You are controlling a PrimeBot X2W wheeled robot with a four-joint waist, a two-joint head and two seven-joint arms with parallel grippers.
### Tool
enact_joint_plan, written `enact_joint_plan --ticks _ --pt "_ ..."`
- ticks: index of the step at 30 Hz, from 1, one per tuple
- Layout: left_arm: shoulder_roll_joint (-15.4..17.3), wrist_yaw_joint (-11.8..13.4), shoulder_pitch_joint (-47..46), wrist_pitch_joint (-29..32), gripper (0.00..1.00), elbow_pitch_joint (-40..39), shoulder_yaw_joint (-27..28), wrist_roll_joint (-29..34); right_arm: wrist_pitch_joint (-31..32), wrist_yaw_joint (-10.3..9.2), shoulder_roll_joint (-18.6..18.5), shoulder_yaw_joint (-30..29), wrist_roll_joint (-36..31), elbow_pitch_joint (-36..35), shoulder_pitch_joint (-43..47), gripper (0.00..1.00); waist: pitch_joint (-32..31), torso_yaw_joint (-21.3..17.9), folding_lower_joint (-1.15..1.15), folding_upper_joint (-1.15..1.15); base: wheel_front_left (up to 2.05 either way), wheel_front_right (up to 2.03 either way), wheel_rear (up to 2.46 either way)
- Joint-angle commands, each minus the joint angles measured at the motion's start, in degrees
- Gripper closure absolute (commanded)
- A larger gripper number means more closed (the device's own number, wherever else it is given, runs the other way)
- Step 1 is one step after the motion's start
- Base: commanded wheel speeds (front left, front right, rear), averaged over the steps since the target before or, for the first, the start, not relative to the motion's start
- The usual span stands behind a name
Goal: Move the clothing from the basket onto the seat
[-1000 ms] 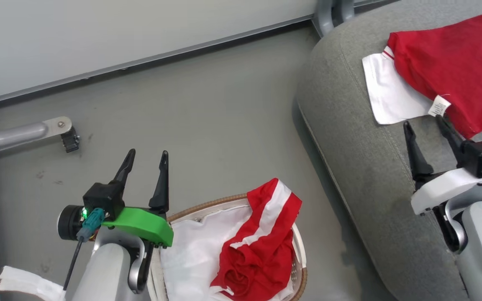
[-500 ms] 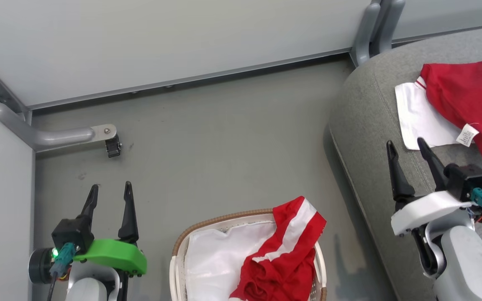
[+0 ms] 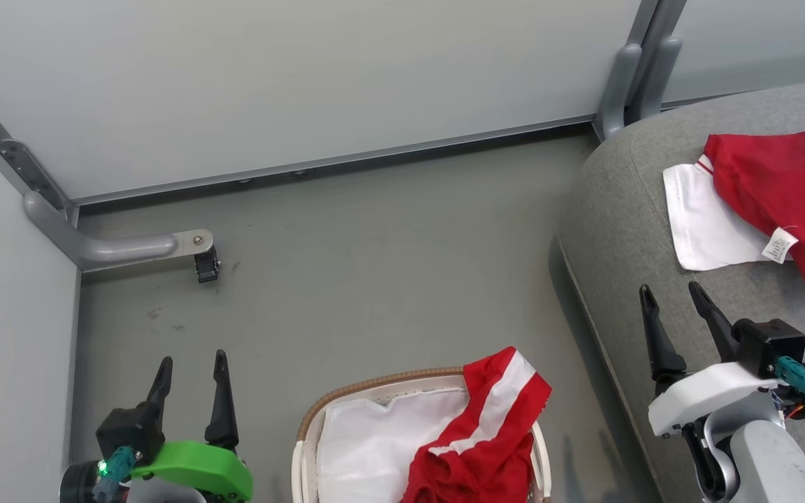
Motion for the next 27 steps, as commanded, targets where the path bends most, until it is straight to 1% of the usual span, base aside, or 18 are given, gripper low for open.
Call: enact_joint_plan --ticks 1,7,12,17,21,24,27 --pt "0.1 -0.2 -0.8 0.0 0.0 -0.1 -0.7 0.0 -0.3 -0.06 -0.1 0.0 -0.1 -0.5 0.2 0.0 0.9 -0.3 0.0 0.0 0.0 0.0 0.0" --pt "0.1 -0.9 -5.8 0.0 0.0 2.1 -6.0 -1.6 -0.3 -0.06 0.5 0.1 1.1 -2.3 -3.6 0.0 6.4 -2.2 0.0 0.0 0.0 0.0 0.0" --pt "0.1 -1.5 -12.0 0.0 0.0 5.9 -12.3 -3.3 -0.3 -0.06 1.2 1.2 2.1 -3.9 -8.3 0.0 12.7 -5.2 0.0 0.0 0.0 0.0 0.0" --pt "0.2 -2.0 -18.2 0.0 0.0 11.7 -18.2 -6.3 -0.3 -0.07 1.5 3.1 3.0 -5.8 -12.1 0.0 18.8 -9.1 0.0 0.0 0.0 0.0 0.0" --pt "0.2 -2.2 -23.0 0.0 0.0 16.3 -21.9 -6.8 -0.3 -0.06 2.0 3.6 3.9 -7.4 -14.7 0.0 23.6 -11.7 0.0 0.0 0.0 0.0 0.0" --pt "0.3 -2.4 -26.1 0.0 0.0 20.3 -24.4 -7.4 -0.3 -0.06 2.4 4.1 4.2 -8.8 -16.3 0.0 27.0 -13.4 0.0 0.0 0.0 0.0 0.0" --pt "0.3 -2.4 -28.9 0.0 0.0 23.9 -26.0 -9.9 -0.3 -0.06 2.8 4.4 4.4 -10.4 -17.9 0.0 30.5 -15.0 0.0 0.0 0.0 0.0 0.0"
